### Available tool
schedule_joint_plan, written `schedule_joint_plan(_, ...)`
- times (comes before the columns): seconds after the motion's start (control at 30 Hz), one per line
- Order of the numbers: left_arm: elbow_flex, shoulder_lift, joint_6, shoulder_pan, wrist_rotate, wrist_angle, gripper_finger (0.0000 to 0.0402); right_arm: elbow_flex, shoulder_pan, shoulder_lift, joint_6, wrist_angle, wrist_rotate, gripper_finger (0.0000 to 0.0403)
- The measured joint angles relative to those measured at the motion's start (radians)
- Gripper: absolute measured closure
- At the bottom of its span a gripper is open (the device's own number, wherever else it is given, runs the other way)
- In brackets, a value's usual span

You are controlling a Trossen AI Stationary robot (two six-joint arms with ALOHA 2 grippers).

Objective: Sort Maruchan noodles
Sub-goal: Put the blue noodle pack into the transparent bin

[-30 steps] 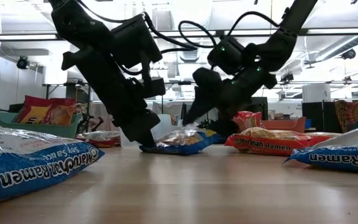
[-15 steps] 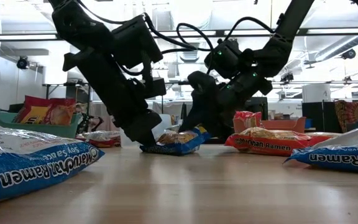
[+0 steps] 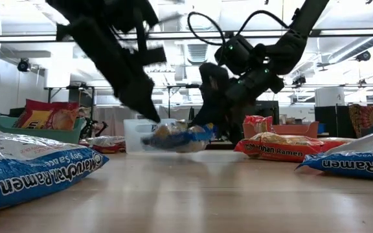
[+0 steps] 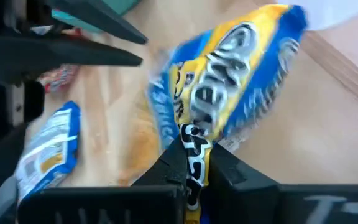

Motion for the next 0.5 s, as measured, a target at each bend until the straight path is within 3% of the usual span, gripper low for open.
schedule_joint_plan(0.33,-0.069,-0.227,0.195,0.004,-0.004,0.041,0.0365,-0.003,0.01,-0.132,-0.078,-0.063,-0.038,0.0388)
schedule_joint_plan(0.5,-0.183,-0.352,0.283,0.011,-0.006,0.23,0.0365,-0.001,0.012,-0.222,-0.114,-0.107,-0.027,0.0389)
